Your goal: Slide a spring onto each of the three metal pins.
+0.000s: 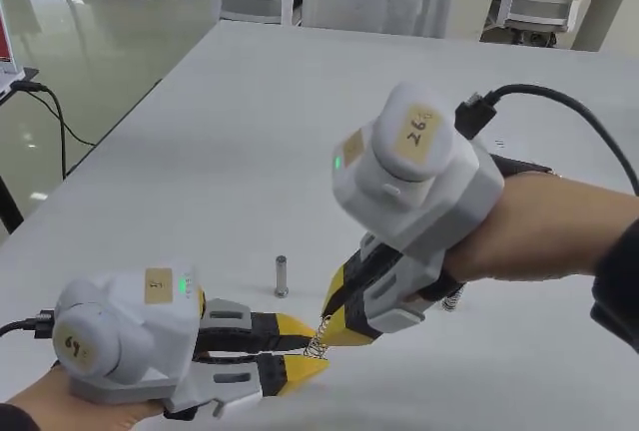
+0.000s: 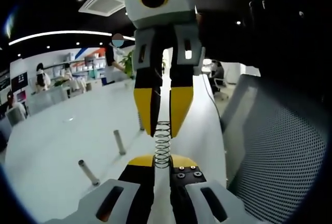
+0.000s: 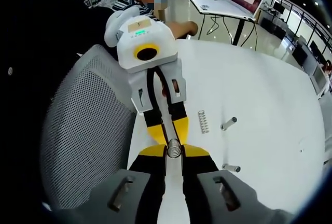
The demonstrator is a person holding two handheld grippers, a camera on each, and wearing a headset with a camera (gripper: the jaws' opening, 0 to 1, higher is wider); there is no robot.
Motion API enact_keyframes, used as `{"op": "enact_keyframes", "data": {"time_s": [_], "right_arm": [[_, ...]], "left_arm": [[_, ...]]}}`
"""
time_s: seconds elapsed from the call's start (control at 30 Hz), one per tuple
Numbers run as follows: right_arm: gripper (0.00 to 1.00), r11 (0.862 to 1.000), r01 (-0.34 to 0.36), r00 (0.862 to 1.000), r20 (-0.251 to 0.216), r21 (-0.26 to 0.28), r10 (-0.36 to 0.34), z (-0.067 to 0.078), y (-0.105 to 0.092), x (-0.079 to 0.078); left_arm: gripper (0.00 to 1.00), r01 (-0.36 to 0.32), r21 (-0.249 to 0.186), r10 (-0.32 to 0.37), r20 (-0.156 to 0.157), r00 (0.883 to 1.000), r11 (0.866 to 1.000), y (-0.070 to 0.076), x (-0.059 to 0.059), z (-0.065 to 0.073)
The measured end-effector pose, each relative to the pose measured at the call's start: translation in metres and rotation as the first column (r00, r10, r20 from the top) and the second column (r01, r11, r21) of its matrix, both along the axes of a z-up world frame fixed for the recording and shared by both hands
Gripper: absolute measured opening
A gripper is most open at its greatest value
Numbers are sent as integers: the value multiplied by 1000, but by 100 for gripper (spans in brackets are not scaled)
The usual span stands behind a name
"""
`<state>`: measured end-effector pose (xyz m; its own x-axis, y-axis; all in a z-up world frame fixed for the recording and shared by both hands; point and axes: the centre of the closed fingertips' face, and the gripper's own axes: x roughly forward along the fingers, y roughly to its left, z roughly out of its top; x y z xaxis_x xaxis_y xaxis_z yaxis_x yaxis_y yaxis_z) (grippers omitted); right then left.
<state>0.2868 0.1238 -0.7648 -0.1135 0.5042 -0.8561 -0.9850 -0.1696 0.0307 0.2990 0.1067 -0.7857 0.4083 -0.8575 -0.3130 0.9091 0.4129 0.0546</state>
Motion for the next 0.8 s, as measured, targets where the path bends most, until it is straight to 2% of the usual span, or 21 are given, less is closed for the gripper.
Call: {"op": "enact_keyframes", "data": {"time_s": [0.3,0.37,0.53,0.8], "right_arm": [[9,1000,-4,1000,-6,-10,3,-5,0,0],[9,1000,0,1000,-9,-8,0,-6,0,0],[9,1000,2,1000,-12,-18,-2,-8,-2,0],[8,1000,16,1000,-5,-19,-16,-8,-1,4]], "left_arm": [[2,1,-19,-1,-1,1000,1000,-2,0,4],[2,-1,-34,1,2,1000,999,-3,1,8],[2,9,-34,-9,10,1000,999,-6,1,14],[2,-6,-55,6,7,1000,998,-4,3,13]]}}
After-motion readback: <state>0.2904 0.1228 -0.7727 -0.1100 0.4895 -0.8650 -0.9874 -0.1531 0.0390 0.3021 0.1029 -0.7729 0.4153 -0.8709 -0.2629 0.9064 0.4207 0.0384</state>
